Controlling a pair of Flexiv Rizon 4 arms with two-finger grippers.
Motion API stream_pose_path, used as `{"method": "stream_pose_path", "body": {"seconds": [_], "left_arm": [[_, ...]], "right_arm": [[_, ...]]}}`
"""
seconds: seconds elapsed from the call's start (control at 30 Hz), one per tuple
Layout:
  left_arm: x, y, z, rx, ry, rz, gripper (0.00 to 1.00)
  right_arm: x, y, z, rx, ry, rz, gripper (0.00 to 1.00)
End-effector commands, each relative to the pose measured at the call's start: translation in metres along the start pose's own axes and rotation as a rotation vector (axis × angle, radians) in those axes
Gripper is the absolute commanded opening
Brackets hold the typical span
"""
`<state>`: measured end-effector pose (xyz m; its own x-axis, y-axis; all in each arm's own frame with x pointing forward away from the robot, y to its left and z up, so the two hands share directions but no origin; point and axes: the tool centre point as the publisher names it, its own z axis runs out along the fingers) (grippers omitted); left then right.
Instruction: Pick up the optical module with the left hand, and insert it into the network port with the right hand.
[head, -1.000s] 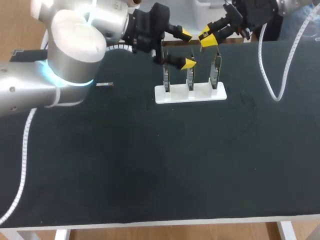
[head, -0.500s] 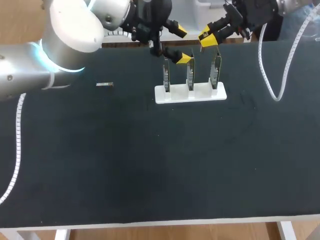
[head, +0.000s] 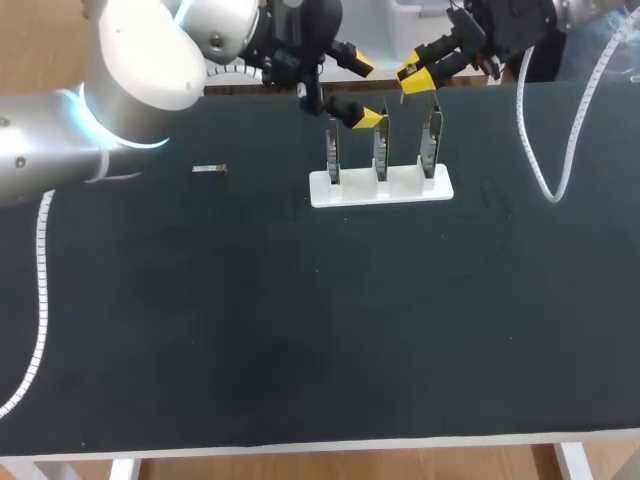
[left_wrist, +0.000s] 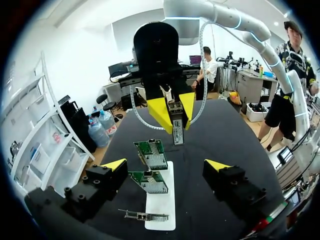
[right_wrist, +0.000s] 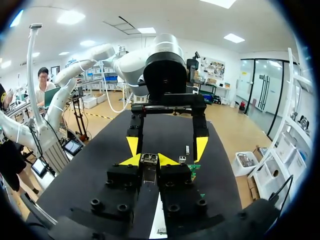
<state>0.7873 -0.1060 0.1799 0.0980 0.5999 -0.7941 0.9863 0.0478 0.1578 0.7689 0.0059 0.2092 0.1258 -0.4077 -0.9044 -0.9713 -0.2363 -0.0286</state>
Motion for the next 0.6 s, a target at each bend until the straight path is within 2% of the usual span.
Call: {"method": "stream_pose_path", "body": {"seconds": [0.03, 0.23, 0.6], "left_arm": [[0.0, 0.001, 0.0, 0.002, 0.002, 0.001, 1.0], [0.0, 0.001, 0.0, 0.002, 0.002, 0.001, 1.0], [0.0, 0.001, 0.0, 0.002, 0.002, 0.001, 1.0]], "right_arm": [[0.0, 0.001, 0.0, 0.002, 0.001, 0.0, 0.0], [-0.011, -0.005, 0.002, -0.014, 0.015, -0.031, 0.0], [-0.002, -0.004, 0.001, -0.018, 0.007, -0.002, 0.0]]}}
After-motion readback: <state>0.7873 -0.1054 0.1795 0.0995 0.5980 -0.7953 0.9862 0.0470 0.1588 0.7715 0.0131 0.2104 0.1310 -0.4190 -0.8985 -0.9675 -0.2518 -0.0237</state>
